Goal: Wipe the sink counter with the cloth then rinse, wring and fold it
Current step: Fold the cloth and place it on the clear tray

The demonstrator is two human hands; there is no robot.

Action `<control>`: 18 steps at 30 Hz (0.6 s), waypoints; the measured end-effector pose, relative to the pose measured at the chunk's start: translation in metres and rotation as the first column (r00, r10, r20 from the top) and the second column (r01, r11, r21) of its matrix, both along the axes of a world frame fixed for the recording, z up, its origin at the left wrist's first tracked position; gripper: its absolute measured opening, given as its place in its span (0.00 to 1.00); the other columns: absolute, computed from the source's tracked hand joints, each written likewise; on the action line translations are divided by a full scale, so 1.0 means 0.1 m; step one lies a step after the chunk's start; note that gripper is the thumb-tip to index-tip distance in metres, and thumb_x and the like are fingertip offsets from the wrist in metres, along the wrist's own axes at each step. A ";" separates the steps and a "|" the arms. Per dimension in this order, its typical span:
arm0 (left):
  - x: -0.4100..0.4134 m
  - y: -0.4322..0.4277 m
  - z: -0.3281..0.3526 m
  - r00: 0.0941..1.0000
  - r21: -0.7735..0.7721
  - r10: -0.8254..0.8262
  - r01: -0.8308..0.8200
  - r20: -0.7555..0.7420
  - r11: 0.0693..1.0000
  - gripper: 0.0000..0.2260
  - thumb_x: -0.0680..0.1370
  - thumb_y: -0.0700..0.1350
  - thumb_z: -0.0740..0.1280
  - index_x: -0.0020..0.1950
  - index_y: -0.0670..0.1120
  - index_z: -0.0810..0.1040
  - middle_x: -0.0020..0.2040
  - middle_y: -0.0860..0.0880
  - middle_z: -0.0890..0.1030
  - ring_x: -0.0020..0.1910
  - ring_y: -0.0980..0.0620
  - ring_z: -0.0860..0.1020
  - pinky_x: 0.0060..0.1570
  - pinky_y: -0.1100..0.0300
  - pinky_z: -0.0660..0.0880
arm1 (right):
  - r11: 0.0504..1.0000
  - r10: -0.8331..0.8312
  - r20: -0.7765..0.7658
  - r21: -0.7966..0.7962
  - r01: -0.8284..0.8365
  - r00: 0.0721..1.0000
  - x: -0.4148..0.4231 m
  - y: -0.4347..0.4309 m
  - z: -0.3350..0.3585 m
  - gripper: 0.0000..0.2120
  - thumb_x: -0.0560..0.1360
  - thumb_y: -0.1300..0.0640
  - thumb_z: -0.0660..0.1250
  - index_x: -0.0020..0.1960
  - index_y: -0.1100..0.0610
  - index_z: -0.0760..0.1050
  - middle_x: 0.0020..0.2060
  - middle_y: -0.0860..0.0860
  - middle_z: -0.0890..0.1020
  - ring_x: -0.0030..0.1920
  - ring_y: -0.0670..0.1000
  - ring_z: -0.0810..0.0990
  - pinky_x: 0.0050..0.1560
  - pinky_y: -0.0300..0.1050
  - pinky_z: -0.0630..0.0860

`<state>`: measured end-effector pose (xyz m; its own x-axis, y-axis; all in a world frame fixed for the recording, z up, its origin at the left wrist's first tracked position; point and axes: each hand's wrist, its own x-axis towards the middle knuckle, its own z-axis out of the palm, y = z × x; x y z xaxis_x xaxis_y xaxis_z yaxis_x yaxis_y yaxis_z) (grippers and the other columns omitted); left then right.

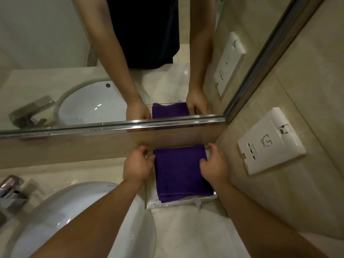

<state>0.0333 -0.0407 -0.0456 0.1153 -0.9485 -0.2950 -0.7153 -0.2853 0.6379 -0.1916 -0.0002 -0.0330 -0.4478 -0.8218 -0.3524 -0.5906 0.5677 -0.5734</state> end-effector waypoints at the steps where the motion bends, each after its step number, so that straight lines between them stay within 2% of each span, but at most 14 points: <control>1: 0.02 0.08 -0.01 1.000 0.003 0.008 -0.008 0.022 1.000 0.10 0.78 0.50 0.70 0.58 0.49 0.82 0.49 0.50 0.83 0.50 0.48 0.82 0.48 0.56 0.76 | 1.000 0.008 -0.014 -0.010 -0.009 1.000 0.01 0.05 -0.02 0.27 0.77 0.61 0.65 0.75 0.52 0.67 0.68 0.56 0.73 0.63 0.58 0.76 0.52 0.43 0.69; 4: 0.00 0.34 -0.03 0.999 0.156 0.046 -0.044 -0.008 0.987 0.09 0.76 0.54 0.72 0.50 0.50 0.81 0.41 0.54 0.82 0.42 0.52 0.81 0.41 0.59 0.71 | 1.000 -0.011 -0.035 0.007 0.011 0.999 0.03 0.24 -0.08 0.21 0.78 0.59 0.66 0.71 0.54 0.69 0.64 0.56 0.74 0.57 0.57 0.78 0.49 0.44 0.70; 8: -0.06 0.62 -0.06 0.992 0.234 0.113 -0.095 -0.063 0.968 0.12 0.73 0.57 0.74 0.46 0.50 0.81 0.41 0.53 0.84 0.43 0.50 0.82 0.42 0.59 0.75 | 0.996 -0.045 -0.020 0.075 0.046 0.999 0.05 0.52 -0.11 0.22 0.78 0.57 0.65 0.70 0.58 0.69 0.60 0.58 0.79 0.56 0.59 0.80 0.55 0.53 0.80; 10: -0.07 0.73 -0.08 0.984 0.264 0.144 -0.111 -0.107 0.958 0.11 0.73 0.54 0.76 0.47 0.49 0.81 0.41 0.51 0.84 0.43 0.49 0.83 0.44 0.58 0.78 | 0.996 -0.041 -0.014 0.081 0.042 0.999 0.04 0.62 -0.10 0.19 0.78 0.57 0.65 0.68 0.60 0.72 0.59 0.59 0.80 0.56 0.60 0.81 0.53 0.51 0.80; 12: -0.07 0.79 -0.10 0.955 0.313 0.222 -0.154 -0.196 0.937 0.10 0.72 0.50 0.77 0.47 0.46 0.82 0.40 0.47 0.85 0.41 0.45 0.84 0.44 0.52 0.82 | 0.995 -0.039 0.012 0.091 0.038 0.999 0.01 0.67 -0.10 0.16 0.79 0.58 0.66 0.64 0.62 0.75 0.56 0.59 0.82 0.54 0.59 0.82 0.48 0.47 0.79; 15: -0.06 0.82 -0.11 0.864 0.403 0.372 -0.225 -0.338 0.887 0.09 0.73 0.43 0.77 0.46 0.39 0.81 0.36 0.43 0.83 0.32 0.45 0.79 0.35 0.54 0.78 | 0.994 -0.041 0.093 0.102 0.031 0.995 -0.03 0.69 -0.08 0.10 0.80 0.56 0.67 0.57 0.61 0.78 0.50 0.56 0.84 0.48 0.57 0.83 0.43 0.43 0.74; 18: -0.10 0.85 -0.10 0.869 0.364 0.367 -0.241 -0.332 0.900 0.08 0.73 0.42 0.76 0.43 0.42 0.78 0.38 0.44 0.83 0.32 0.45 0.79 0.39 0.51 0.79 | 0.997 -0.047 0.187 0.066 0.035 0.981 -0.07 0.70 -0.10 0.06 0.79 0.54 0.70 0.51 0.57 0.78 0.43 0.51 0.82 0.44 0.52 0.81 0.40 0.42 0.73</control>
